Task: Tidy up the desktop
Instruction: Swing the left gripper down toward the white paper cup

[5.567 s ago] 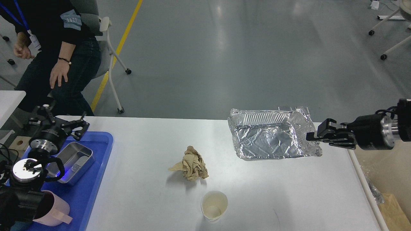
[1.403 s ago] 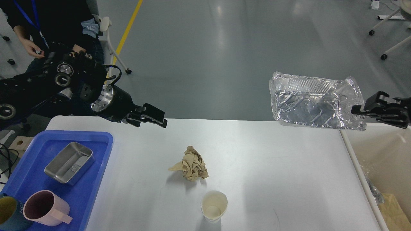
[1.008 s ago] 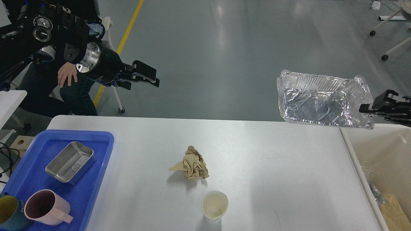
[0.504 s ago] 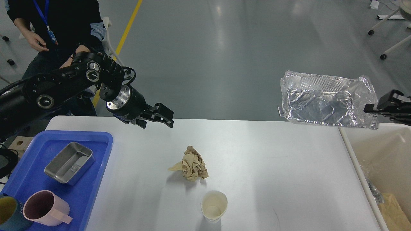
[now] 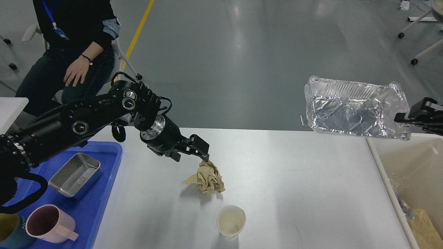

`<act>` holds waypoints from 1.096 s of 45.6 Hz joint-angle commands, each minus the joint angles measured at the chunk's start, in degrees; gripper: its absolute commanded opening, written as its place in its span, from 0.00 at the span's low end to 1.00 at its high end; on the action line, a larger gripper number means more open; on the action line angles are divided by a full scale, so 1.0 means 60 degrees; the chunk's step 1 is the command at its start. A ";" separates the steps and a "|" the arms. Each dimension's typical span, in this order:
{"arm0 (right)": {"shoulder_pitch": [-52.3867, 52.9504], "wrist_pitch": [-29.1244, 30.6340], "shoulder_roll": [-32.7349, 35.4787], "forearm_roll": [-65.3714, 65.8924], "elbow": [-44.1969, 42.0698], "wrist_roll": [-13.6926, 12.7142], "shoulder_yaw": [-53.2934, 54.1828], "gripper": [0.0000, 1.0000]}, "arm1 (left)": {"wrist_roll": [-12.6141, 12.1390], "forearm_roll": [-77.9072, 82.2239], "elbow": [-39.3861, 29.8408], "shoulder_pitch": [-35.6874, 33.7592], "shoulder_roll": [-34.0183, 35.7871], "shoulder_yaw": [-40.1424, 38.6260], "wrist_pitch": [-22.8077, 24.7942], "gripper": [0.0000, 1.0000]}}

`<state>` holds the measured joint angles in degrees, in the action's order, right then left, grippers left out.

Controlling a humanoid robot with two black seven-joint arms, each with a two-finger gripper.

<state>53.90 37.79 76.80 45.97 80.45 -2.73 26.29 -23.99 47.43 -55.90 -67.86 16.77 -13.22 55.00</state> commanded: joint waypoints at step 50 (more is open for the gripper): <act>-0.0252 0.0000 -0.0363 0.0000 -0.0942 -0.0029 -0.0046 0.00 | -0.0117 -0.0127 -0.0015 -0.0203 -0.1931 0.1573 0.0000 1.00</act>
<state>52.41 37.79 74.91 45.97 75.58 -2.88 26.09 -24.43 46.65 -55.99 -69.21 5.25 -4.11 55.00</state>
